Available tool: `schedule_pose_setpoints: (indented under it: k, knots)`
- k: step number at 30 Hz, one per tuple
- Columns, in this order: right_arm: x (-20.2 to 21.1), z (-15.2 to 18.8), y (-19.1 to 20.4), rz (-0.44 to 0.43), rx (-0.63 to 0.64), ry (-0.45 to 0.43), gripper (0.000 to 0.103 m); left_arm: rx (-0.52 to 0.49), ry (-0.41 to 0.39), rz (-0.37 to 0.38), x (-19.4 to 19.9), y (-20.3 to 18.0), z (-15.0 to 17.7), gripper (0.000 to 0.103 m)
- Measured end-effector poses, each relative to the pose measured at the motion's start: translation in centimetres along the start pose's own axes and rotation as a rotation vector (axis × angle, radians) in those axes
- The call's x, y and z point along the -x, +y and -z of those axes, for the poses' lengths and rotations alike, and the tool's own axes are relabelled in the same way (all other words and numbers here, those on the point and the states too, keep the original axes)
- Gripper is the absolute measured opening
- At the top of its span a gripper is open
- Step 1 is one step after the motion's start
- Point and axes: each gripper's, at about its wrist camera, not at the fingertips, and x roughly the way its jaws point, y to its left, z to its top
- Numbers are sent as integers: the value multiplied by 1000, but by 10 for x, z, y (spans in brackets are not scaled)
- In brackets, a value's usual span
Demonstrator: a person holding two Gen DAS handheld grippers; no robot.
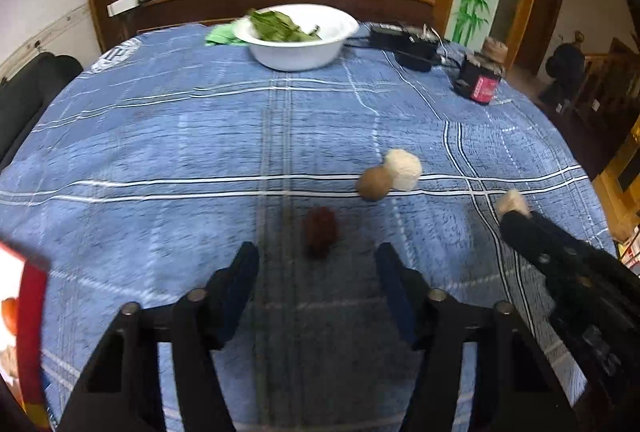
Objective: Organize fruits
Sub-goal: 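Grasp another white chunk with the right tool while the left tool grasps a red date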
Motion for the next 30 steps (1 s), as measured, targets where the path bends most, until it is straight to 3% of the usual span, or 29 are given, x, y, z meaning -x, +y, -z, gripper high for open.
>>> schedule_pose_setpoints:
  k: [2,5,15,30]
  knots:
    - [1,-1,-2,-2,-7,-12,23,-11,-1,-19,-7,-5,-4,47]
    - [-2,-2,-2,-17,-2,-12,23,-32,6,-1,-6,-8,-6,18]
    - [-2,4,15,-5,60,26,23,-8,55,-53,40,21,36,18]
    - [64,87,85,-45,256,83,23,109,39,-75,116,88,105,17]
